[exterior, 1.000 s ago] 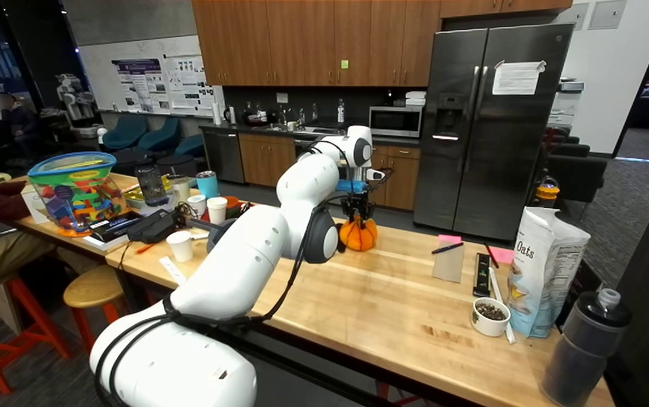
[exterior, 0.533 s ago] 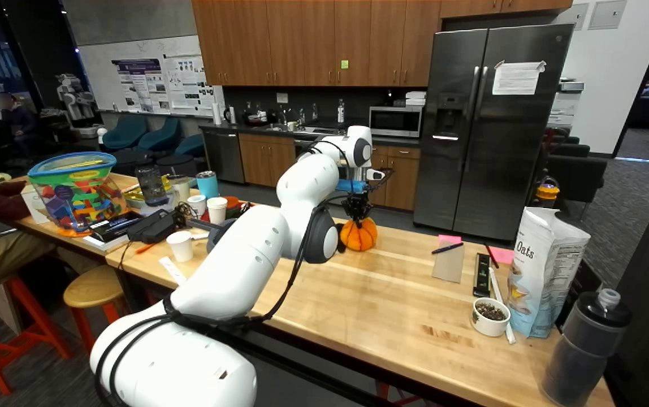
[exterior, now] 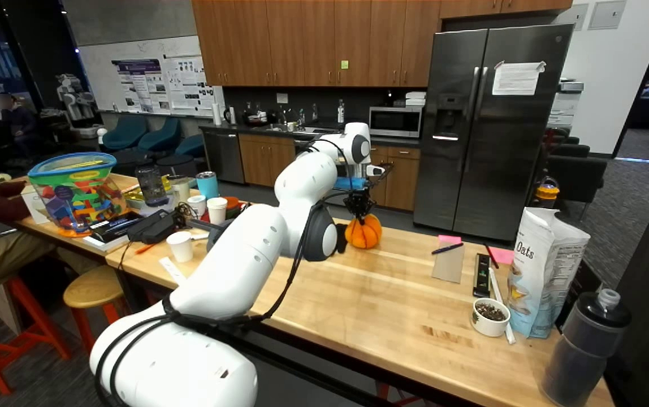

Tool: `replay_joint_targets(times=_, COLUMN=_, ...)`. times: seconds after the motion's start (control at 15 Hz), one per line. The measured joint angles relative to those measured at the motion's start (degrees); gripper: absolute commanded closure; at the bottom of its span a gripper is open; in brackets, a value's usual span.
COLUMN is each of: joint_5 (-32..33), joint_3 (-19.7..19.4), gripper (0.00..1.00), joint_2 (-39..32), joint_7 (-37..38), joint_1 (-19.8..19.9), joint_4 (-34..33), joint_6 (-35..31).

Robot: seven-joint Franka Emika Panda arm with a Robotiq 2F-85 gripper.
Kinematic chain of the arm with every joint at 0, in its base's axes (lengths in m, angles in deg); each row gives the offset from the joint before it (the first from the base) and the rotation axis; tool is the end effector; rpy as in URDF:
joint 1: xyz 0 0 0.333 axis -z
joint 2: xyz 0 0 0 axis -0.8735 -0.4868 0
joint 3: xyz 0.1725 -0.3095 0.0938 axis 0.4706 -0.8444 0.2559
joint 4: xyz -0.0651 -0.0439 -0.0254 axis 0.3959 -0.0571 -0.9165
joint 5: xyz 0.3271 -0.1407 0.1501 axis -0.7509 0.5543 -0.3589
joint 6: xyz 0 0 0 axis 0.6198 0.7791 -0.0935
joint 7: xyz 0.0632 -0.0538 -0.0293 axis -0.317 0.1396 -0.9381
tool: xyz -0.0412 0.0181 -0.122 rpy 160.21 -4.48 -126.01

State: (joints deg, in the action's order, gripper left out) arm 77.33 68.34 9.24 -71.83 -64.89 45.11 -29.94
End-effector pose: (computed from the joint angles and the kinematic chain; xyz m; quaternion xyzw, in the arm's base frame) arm 0.8100 0.0307 0.3698 0.9891 -0.1167 -0.0571 0.0693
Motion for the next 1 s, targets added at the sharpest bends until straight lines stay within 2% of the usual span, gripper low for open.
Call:
replay_joint_targets(times=0.27, joint_5=0.8, joint_3=-0.4, gripper=0.97, joint_2=2.6, joint_7=-0.4, joint_1=-1.4, joint_4=-0.3, joint_6=1.7)
replay_joint_targets(times=0.73, joint_5=7.0, joint_3=-1.8, gripper=0.97, joint_2=10.7, joint_7=-7.1, joint_1=-7.5, joint_4=-0.9, joint_6=17.6)
replay_joint_targets(times=1.0, joint_5=10.3, joint_3=-3.2, gripper=0.97, joint_2=14.5, joint_7=-9.9, joint_1=-9.9, joint_4=-0.8, joint_6=23.7)
